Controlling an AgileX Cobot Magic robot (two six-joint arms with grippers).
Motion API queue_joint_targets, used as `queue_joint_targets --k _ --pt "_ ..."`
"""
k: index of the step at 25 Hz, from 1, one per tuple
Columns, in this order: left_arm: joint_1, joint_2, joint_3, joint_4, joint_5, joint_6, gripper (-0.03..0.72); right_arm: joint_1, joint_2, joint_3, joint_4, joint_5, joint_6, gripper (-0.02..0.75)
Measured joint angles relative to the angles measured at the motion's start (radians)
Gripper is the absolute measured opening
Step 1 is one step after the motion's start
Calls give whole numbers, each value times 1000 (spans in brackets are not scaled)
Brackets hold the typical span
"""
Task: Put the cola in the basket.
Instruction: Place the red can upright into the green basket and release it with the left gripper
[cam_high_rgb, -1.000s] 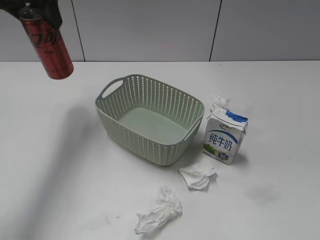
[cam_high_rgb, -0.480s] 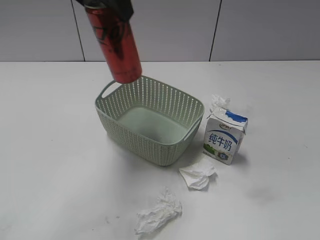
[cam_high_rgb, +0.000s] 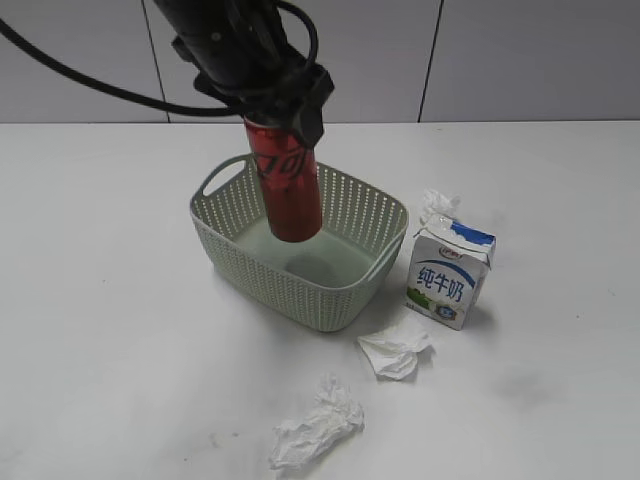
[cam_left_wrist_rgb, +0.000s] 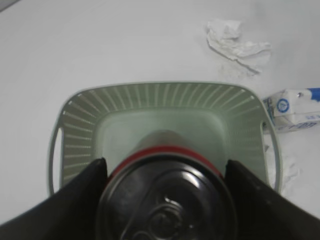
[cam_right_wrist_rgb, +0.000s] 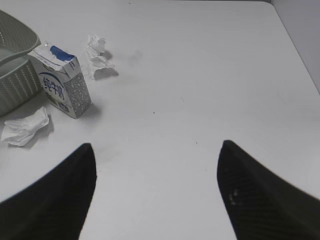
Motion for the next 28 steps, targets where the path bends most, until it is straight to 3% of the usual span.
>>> queue_joint_targets --k 8,18,21,28 --pt "0 148 5 -1 -35 0 526 0 0 0 0 0 0 572" --pt "0 158 4 -2 -48 0 529 0 0 0 0 -1 0 572" --pt "0 152 4 -22 -41 0 628 0 0 0 0 -1 0 572" --pt "10 68 -74 -34 19 -1 646 0 0 0 0 -1 0 572"
